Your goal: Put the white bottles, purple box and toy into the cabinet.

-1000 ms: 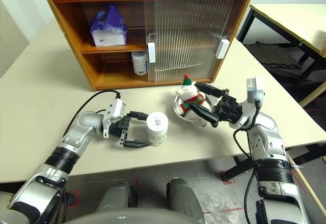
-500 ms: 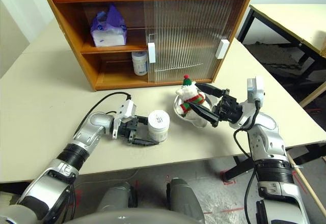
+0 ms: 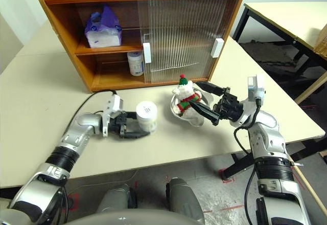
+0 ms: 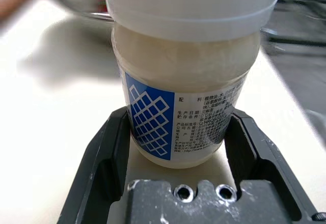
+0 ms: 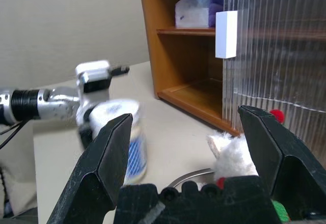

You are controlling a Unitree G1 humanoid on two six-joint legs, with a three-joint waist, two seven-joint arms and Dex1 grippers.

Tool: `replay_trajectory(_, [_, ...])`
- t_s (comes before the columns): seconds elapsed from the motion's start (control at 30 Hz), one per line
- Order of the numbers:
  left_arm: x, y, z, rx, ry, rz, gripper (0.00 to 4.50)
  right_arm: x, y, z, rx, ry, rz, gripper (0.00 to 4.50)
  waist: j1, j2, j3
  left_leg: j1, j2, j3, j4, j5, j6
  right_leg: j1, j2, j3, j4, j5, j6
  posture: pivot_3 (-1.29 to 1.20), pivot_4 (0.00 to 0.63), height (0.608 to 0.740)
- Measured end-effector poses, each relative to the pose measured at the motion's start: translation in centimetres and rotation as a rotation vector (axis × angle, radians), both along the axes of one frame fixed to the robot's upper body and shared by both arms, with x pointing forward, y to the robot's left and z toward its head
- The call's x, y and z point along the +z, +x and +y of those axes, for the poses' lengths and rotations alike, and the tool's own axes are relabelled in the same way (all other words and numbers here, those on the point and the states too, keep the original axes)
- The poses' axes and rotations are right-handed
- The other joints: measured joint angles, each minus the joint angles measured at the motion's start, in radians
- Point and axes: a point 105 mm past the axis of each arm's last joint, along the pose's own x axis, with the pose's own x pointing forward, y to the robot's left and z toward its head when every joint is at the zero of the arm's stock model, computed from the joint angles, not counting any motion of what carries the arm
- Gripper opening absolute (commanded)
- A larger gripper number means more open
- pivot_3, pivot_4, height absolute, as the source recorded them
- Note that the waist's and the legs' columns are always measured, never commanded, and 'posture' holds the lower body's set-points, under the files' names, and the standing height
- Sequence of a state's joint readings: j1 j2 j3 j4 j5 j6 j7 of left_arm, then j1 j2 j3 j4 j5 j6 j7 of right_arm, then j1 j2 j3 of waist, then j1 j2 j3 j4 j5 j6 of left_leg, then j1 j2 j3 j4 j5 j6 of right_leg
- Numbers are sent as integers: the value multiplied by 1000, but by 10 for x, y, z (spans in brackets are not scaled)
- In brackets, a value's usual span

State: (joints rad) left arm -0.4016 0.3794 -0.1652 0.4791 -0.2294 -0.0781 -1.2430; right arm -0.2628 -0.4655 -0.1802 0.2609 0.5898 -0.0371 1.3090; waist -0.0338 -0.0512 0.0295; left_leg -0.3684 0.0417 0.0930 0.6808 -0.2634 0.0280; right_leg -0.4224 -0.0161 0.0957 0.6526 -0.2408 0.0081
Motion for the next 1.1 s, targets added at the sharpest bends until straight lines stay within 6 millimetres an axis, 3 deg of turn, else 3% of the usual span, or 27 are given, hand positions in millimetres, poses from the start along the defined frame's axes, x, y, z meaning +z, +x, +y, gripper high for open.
replay_trajectory(0.1, [9, 14, 10, 106, -31, -29, 3005, 0, 2, 0, 1, 1, 1, 4500, 4, 0, 0, -1, 0, 0, 0, 0, 0, 0, -1, 0, -1, 0, 1, 81, 0, 740])
replay_trajectory(0.33, [46, 71, 31, 477, -161, -115, 3005, 3, 3, 2, 12, 0, -11, 4500, 29, 0, 0, -2, 0, 0, 0, 0, 0, -1, -1, -1, -1, 1, 1, 83, 0, 740])
replay_trajectory(0.57, [30, 99, 41, 722, -126, -64, 3005, 4, 1, 5, 38, 1, -20, 4500, 38, -1, 1, -3, -1, 0, 0, 0, -1, -2, 0, -1, -1, 1, 1, 84, 0, 740])
replay_trajectory(0.73, [30, 115, 48, 844, -61, -86, 3005, 1, 0, 8, 49, 10, -14, 4500, 48, -1, 1, -3, -5, 0, 0, -3, -5, -2, -1, -1, -1, 1, 2, 89, 0, 740])
replay_trajectory(1.1, [17, 129, 35, 965, 1, -52, 3005, -2, -5, 13, 53, 12, -8, 4500, 54, -3, 1, -4, -8, -1, 0, -3, -6, -2, -1, -1, -2, 1, 2, 77, 0, 740])
